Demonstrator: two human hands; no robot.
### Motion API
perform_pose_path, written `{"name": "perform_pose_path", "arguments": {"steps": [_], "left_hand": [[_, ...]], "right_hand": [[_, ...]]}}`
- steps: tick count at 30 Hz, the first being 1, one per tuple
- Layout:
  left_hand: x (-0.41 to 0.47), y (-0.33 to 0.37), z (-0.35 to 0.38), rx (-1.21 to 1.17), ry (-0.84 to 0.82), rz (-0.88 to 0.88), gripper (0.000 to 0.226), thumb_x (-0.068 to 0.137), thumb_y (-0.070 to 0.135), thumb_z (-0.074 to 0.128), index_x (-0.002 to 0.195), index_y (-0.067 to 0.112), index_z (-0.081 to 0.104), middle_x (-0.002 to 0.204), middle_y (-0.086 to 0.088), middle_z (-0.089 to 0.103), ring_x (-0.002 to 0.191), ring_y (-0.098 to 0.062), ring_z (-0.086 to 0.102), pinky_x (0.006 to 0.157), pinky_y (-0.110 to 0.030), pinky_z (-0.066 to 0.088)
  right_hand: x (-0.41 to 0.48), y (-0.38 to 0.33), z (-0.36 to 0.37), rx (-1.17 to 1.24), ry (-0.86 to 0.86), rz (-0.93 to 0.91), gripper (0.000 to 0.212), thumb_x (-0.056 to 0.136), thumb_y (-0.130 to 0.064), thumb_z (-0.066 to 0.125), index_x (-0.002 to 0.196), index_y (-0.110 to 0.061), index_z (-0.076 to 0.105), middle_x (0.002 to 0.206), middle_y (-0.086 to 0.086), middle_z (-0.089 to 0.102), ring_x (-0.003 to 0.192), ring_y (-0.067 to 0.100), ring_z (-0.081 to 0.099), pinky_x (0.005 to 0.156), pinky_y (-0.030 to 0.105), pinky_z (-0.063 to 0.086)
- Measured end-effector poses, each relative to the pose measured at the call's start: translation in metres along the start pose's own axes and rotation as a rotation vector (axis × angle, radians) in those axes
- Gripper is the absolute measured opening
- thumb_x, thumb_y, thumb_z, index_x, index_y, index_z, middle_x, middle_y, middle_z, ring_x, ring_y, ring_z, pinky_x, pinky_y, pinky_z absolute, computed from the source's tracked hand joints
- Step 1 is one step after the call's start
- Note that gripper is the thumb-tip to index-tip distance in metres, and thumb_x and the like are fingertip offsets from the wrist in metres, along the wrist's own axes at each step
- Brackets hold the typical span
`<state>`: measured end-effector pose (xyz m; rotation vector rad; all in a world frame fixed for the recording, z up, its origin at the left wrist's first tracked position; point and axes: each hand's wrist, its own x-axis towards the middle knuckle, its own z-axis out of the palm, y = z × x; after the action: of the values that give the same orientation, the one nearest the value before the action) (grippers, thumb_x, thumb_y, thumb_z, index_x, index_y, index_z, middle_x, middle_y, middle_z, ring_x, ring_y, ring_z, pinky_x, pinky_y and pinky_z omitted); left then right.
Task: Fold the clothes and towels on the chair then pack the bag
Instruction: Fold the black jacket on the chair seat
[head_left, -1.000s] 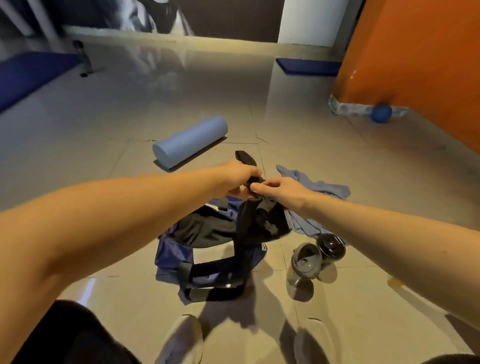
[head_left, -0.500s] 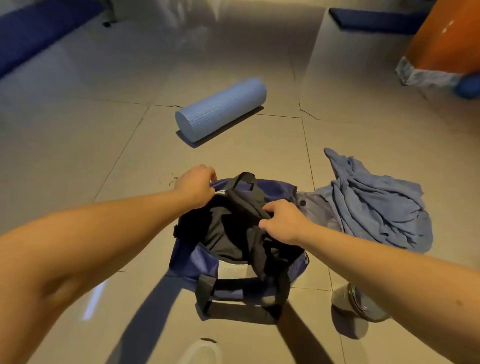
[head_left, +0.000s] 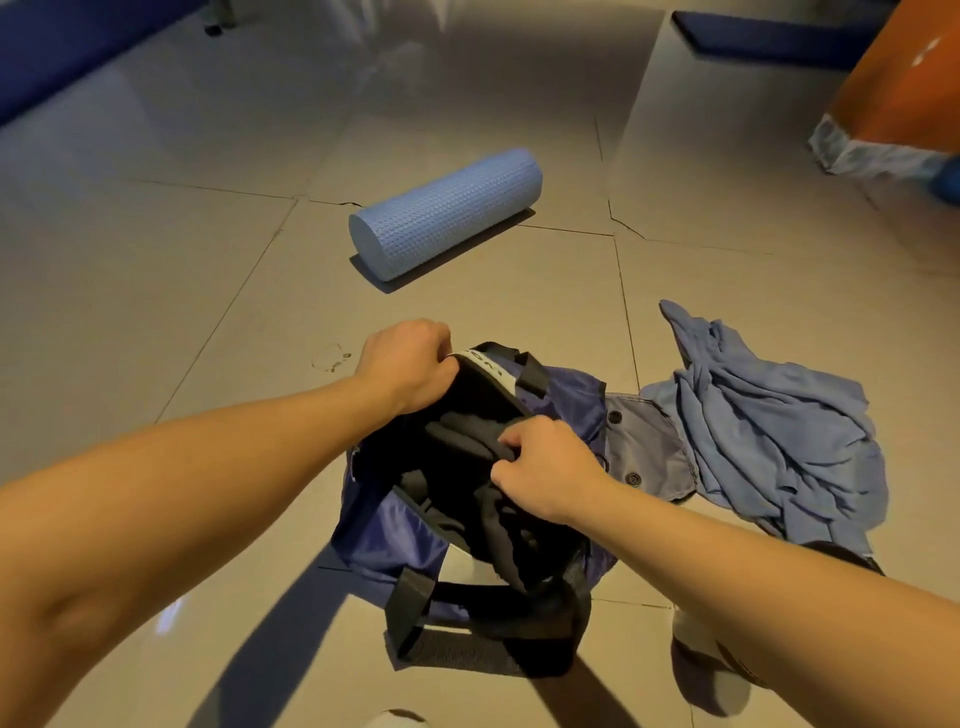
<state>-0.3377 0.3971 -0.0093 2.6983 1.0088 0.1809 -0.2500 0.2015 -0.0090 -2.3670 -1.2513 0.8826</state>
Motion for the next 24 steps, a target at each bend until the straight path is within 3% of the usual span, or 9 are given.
{"name": "perform_pose_path", "arguments": {"steps": [4,9,12,15,18,20,22,24], "left_hand": [[-0.006,0.001,-0.007,-0.062,0.059,-0.003,0.015,0.094,0.036,0.058,0.099,0.026,0.067,0.098,0.004,0.067,0.088,-0.019,0.059,0.073,-0.033,0.047],[-0.014,0.001,0.001,-0.148,0.063,-0.012,0.013,0.096,0.035,0.061,0.101,0.024,0.067,0.103,0.005,0.067,0.089,-0.016,0.059,0.071,-0.033,0.047],[-0.033,-0.005,0.01,-0.213,0.115,0.021,0.015,0.097,0.036,0.062,0.107,0.026,0.059,0.108,0.01,0.055,0.087,-0.012,0.057,0.069,-0.032,0.049],[-0.068,-0.014,0.018,-0.308,0.114,0.076,0.011,0.097,0.03,0.059,0.103,0.029,0.05,0.097,0.013,0.051,0.079,-0.009,0.053,0.063,-0.028,0.044],[-0.098,-0.02,0.026,-0.28,0.018,0.18,0.015,0.095,0.032,0.058,0.108,0.028,0.052,0.099,0.017,0.052,0.082,-0.006,0.05,0.069,-0.026,0.04],[-0.11,-0.016,0.03,-0.293,-0.07,0.091,0.024,0.097,0.044,0.055,0.117,0.031,0.049,0.099,0.019,0.053,0.079,-0.003,0.053,0.067,-0.025,0.04],[-0.118,-0.01,0.036,-0.312,-0.139,-0.027,0.037,0.096,0.056,0.054,0.123,0.033,0.041,0.099,0.018,0.056,0.075,-0.003,0.057,0.063,-0.026,0.043],[-0.124,-0.006,0.044,-0.281,-0.12,-0.039,0.048,0.094,0.051,0.061,0.127,0.029,0.034,0.115,0.012,0.053,0.079,-0.009,0.058,0.062,-0.029,0.046]], "right_hand": [[0.017,-0.026,0.0,-0.043,0.173,0.016,0.013,0.089,-0.021,0.058,0.094,-0.016,0.069,0.086,0.003,0.069,0.081,0.029,0.064,0.068,0.039,0.057],[0.026,-0.027,0.04,-0.114,0.089,0.032,0.029,0.097,-0.021,0.055,0.124,-0.017,0.064,0.117,0.008,0.068,0.109,0.033,0.063,0.086,0.041,0.053],[0.027,-0.019,0.048,-0.05,0.096,0.046,0.03,0.095,-0.021,0.056,0.123,-0.018,0.065,0.115,0.007,0.069,0.107,0.031,0.064,0.088,0.043,0.056],[0.033,-0.011,0.046,0.031,0.089,0.032,0.029,0.093,-0.039,0.062,0.116,-0.022,0.068,0.103,0.001,0.071,0.098,0.027,0.066,0.083,0.044,0.058],[0.033,-0.006,0.046,0.151,-0.002,0.031,0.061,0.09,-0.062,0.059,0.138,-0.023,0.059,0.127,-0.002,0.066,0.116,0.023,0.062,0.095,0.039,0.053],[0.033,-0.001,0.048,0.239,-0.064,0.028,0.071,0.094,-0.059,0.056,0.152,-0.021,0.044,0.147,0.003,0.053,0.131,0.025,0.053,0.102,0.034,0.046],[0.031,0.005,0.049,0.296,-0.1,0.018,0.069,0.096,-0.048,0.06,0.156,-0.023,0.036,0.151,0.005,0.046,0.134,0.025,0.049,0.105,0.032,0.042],[0.028,0.011,0.048,0.288,-0.099,0.013,0.071,0.094,-0.032,0.066,0.156,-0.025,0.032,0.15,0.007,0.043,0.13,0.026,0.049,0.102,0.029,0.043]]}}
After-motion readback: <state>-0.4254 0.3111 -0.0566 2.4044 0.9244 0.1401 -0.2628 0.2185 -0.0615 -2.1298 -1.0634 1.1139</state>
